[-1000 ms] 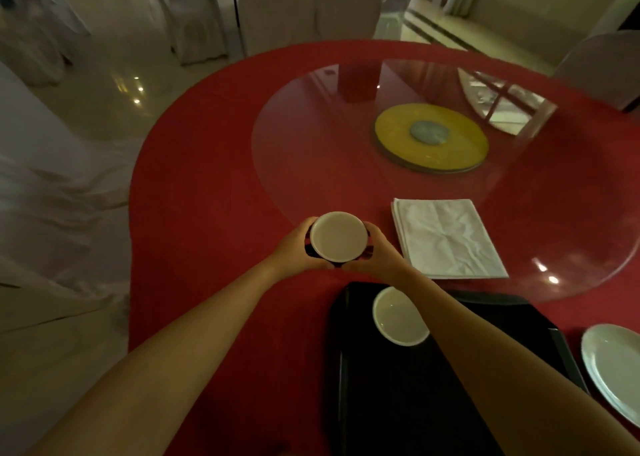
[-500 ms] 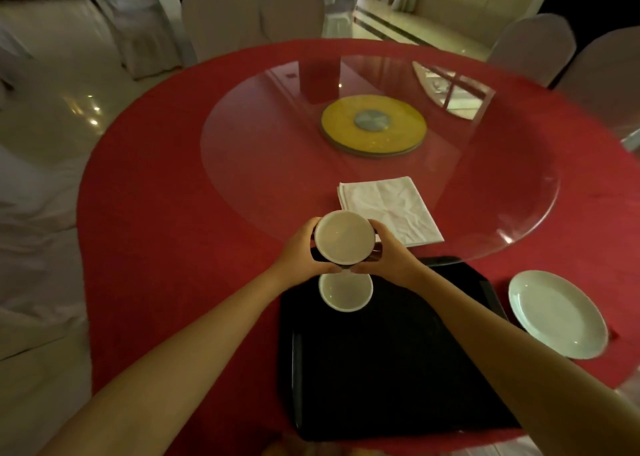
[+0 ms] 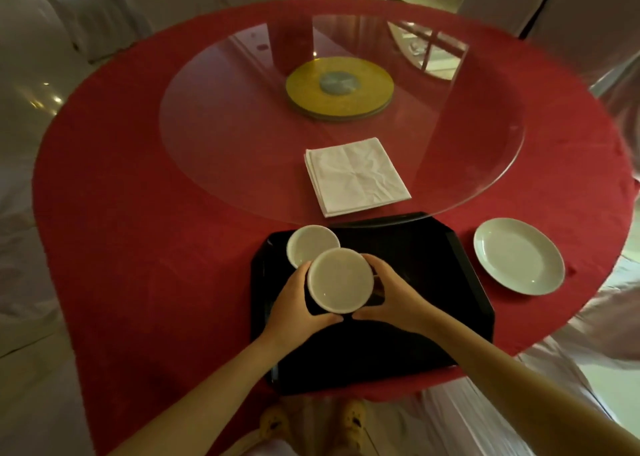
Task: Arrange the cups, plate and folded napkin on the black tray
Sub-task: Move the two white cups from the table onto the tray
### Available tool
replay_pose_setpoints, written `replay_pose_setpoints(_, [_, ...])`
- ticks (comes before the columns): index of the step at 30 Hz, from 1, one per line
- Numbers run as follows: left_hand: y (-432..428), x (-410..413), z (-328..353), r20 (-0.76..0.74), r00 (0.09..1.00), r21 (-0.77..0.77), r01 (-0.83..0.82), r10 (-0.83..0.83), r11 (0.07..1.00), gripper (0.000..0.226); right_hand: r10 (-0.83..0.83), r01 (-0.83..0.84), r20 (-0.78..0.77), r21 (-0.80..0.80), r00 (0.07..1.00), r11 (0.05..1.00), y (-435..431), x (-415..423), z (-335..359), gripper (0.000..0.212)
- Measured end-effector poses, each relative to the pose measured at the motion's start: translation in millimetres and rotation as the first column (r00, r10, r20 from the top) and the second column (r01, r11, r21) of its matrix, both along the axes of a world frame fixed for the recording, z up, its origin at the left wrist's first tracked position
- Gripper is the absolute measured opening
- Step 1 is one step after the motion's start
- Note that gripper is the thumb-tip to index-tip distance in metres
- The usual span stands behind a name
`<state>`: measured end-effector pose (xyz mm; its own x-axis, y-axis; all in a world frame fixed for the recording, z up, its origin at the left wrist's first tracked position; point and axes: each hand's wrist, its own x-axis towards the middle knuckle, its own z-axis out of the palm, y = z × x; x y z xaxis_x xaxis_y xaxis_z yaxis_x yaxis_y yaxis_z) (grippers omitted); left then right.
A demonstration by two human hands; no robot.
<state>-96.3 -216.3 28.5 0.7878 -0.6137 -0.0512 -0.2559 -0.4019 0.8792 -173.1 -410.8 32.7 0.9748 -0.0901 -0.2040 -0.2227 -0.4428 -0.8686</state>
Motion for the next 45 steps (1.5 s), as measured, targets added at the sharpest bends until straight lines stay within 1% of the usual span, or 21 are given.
replay_pose_setpoints(4, [11,-21,-16,-0.029,1.0,0.044,-0.005,0.007,0.999,0.086,0.002,-0.002,-0.055,0.002,0.998,1.0,10,-20,-19,0.097])
replay_pose_setpoints(11, [23,-32,-33,-0.067,0.997,0.123,-0.014,0.022,0.992,0.093,-0.01,0.009,-0.097,-0.016,0.995,1.0,25,-31,-46,0.098])
replay_pose_setpoints(21, [33,-40,-43,-0.123,0.99,0.147,-0.047,0.066,0.988,0.093,0.014,-0.018,-0.127,-0.03,0.992,0.999,36,-30,-63,0.097])
replay_pose_setpoints(27, [36,-39,-45,-0.125,0.989,0.168,-0.051,0.073,0.984,0.1,0.002,0.001,-0.137,0.024,0.991,1.0,39,-29,-61,0.098])
replay_pose_setpoints(31, [36,-40,-44,-0.138,0.988,0.179,-0.036,0.062,0.983,0.103,0.011,-0.009,-0.145,0.016,0.989,1.0,40,-30,-60,0.1])
replay_pose_setpoints(34, [38,-41,-43,-0.161,0.987,0.201,0.005,0.028,0.98,0.114,0.023,-0.022,-0.155,0.002,0.988,1.0,38,-30,-60,0.104])
replay_pose_setpoints(36, [39,-40,-39,-0.162,0.987,0.219,0.022,0.014,0.976,0.117,0.047,-0.05,-0.169,-0.012,0.984,0.999,37,-30,-58,0.108])
replay_pose_setpoints(38, [38,-35,-32,-0.128,0.992,0.21,0.011,0.016,0.978,0.106,0.08,-0.083,-0.2,-0.006,0.977,0.997,34,-28,-54,0.111])
replay_pose_setpoints(41, [28,-21,-14,-0.095,0.994,0.139,-0.04,0.054,0.989,0.078,0.118,-0.116,-0.246,0.02,0.962,0.993,22,-25,-45,0.111])
replay_pose_setpoints(43, [17,-9,-1,-0.059,0.996,0.082,-0.057,0.062,0.995,0.064,0.119,-0.119,-0.265,0.017,0.957,0.993,11,-22,-38,0.106])
replay_pose_setpoints(45, [1,1,10,0.0,0.999,0.037,-0.054,0.054,0.998,0.053,0.084,-0.087,-0.258,0.001,0.962,0.996,-1,-20,-30,0.098])
